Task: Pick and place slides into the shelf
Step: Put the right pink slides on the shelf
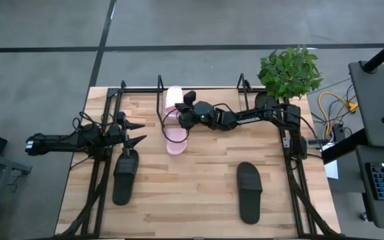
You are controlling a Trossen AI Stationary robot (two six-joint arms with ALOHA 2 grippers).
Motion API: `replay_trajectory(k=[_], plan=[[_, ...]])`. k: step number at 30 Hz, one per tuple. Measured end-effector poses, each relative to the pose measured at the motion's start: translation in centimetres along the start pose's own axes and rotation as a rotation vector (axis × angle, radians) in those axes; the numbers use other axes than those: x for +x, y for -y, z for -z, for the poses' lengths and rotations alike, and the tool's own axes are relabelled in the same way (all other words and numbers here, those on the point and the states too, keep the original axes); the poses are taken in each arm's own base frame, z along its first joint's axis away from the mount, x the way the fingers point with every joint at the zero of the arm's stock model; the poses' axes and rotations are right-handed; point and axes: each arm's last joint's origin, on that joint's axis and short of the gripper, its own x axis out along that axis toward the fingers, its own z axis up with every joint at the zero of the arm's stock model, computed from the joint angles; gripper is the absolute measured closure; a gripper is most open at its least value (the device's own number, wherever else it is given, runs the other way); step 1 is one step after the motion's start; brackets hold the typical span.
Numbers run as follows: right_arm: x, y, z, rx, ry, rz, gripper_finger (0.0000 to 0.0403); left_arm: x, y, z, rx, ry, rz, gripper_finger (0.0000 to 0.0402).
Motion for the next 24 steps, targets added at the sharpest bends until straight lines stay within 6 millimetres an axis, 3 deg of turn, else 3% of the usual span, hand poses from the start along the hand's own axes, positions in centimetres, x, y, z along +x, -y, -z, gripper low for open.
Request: replay_trajectory(k=[10,24], plan=[[1.7,-1.7,0.1,-0.015,0.021,-0.052,0.0394,0.0,0.0,0.0,0.000,0.000,0.000,0.0206],[2.0,-1.9,0.5,0.051,-0.030,-0.084,0.0381,0.0,0.0,0.0,0.001,-0.002,0.000,0.0206]])
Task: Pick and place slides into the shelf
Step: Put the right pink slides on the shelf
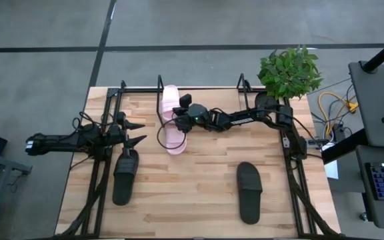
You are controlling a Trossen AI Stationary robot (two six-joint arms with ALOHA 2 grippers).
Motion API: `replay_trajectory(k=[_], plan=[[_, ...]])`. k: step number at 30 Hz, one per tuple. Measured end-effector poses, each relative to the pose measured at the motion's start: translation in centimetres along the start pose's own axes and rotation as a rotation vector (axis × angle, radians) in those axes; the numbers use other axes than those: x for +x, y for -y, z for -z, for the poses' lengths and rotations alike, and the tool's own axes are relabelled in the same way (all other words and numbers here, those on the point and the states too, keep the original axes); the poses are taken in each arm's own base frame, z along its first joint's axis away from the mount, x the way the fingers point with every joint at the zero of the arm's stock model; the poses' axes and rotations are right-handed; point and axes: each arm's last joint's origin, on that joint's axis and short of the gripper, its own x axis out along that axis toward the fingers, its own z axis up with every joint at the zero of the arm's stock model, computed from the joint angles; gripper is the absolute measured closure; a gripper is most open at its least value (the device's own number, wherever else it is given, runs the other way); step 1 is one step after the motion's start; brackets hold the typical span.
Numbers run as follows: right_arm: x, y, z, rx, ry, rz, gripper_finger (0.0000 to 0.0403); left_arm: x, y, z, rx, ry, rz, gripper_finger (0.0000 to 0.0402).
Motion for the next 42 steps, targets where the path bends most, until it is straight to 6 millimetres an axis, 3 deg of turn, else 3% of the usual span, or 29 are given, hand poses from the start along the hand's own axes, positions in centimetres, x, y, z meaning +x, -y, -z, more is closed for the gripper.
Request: replay_trajectory(k=[10,28,42], plan=[[0.0,-0.2,0.1,0.016,-0.017,-0.017,0.0350,0.0,0.0,0.0,0.000,0.000,0.000,0.0206],[0.0,-0.3,0.3,0.032,-0.054,-0.017,0.0253,0.0,0.0,0.0,0.000,-0.004,0.001,0.0206],[0.2,1.8,-1.0,0.190,-0.179,-0.089,0.0225,0.1,0.0,0.1,0.001,-0.007,0.001,0.0206]])
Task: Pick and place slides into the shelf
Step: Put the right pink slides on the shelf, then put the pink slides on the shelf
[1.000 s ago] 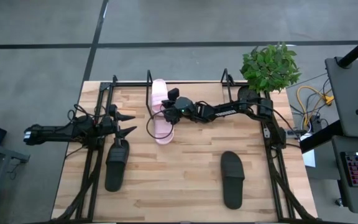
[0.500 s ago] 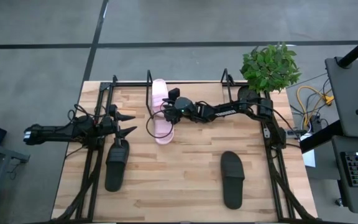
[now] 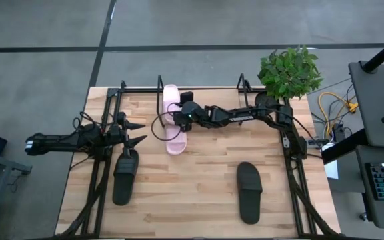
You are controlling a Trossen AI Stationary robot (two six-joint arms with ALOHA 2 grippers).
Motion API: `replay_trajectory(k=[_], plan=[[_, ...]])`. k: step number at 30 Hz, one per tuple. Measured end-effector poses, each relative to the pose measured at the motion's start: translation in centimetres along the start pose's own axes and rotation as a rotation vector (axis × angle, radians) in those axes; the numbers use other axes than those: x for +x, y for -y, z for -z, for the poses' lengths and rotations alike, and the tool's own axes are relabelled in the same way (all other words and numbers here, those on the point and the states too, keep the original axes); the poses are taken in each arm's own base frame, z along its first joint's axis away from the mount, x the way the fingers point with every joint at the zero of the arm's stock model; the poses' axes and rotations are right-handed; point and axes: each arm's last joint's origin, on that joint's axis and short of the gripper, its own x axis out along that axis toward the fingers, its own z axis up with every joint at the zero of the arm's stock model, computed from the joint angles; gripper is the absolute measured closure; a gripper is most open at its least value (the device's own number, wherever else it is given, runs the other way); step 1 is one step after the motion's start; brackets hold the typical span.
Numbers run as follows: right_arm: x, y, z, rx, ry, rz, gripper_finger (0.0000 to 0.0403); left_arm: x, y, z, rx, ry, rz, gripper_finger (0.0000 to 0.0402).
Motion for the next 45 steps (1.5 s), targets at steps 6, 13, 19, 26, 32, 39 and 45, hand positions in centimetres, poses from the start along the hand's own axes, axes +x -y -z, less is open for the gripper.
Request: replay_trajectory(k=[6,13,19,26,32,39,45], plan=[[-0.2,0.5,-0.8,0.051,0.013,-0.022,0.0225,0.0,0.0,0.0,0.000,0.000,-0.001,0.0206],[-0.6,1.2,-1.5,0.125,-0.021,-0.090,0.0225,0.0,0.0,0.0,0.000,0.000,0.000,0.0206],[-0.9,2.0,-2.4,0.150,0.022,-0.092,0.0225,0.0,0.0,0.0,0.000,0.000,0.000,0.0206],[-1.5,1.7,-2.8,0.077,-0.027,-0.159,0.0225,0.0,0.0,0.0,0.001,-0.003,0.000,0.0206],[-2.4,0.4,-3.4,0.023,-0.045,-0.201,0.0225,0.0,0.0,0.2,0.004,-0.022,0.001,0.0206],[-4.6,-1.9,-4.9,0.045,-0.069,-0.276,0.0225,0.0,0.0,0.2,0.004,-0.020,0.001,0.0206],[-6.7,-4.9,-6.4,0.002,-0.081,-0.280,0.0225,0.0,0.0,0.2,0.003,-0.020,0.001,0.0206]])
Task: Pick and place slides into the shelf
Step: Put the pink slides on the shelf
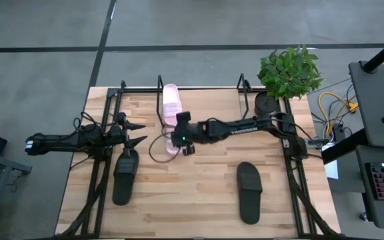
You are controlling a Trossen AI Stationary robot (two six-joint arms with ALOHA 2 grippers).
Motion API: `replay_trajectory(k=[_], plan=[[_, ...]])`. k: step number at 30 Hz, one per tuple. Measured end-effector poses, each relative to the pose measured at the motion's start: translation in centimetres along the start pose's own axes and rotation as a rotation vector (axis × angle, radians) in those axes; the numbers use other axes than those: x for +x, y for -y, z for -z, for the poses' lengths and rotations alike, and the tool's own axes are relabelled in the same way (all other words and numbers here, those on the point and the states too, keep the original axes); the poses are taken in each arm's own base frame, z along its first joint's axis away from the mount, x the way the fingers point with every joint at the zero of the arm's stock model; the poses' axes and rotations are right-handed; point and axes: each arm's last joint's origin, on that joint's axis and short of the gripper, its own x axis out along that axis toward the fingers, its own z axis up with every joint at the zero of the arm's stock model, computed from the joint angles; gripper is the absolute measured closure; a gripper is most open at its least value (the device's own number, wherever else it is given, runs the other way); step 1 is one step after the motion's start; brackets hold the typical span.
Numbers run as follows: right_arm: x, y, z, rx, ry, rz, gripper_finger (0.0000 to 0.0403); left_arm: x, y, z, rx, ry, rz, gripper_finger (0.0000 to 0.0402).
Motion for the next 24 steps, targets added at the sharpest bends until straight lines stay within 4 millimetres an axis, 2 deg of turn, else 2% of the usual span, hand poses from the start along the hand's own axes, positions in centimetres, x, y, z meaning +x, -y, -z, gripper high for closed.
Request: replay_trajectory(k=[4,8,16,24], plan=[[-0.3,-2.1,-0.2,-0.017,-0.028,0.030,0.0225,0.0,0.0,0.0,0.000,-0.004,0.000,0.0206],[0.4,-3.5,0.3,-0.014,-0.066,0.053,0.0225,0.0,0.0,0.0,-0.001,-0.003,0.000,0.0206],[2.8,-5.2,1.4,-0.024,-0.102,0.065,0.0225,0.0,0.0,0.0,0.000,0.005,0.000,0.0206],[3.7,-6.6,1.5,-0.052,-0.124,0.110,0.0225,0.0,0.0,0.0,0.002,-0.002,0.000,0.0206]])
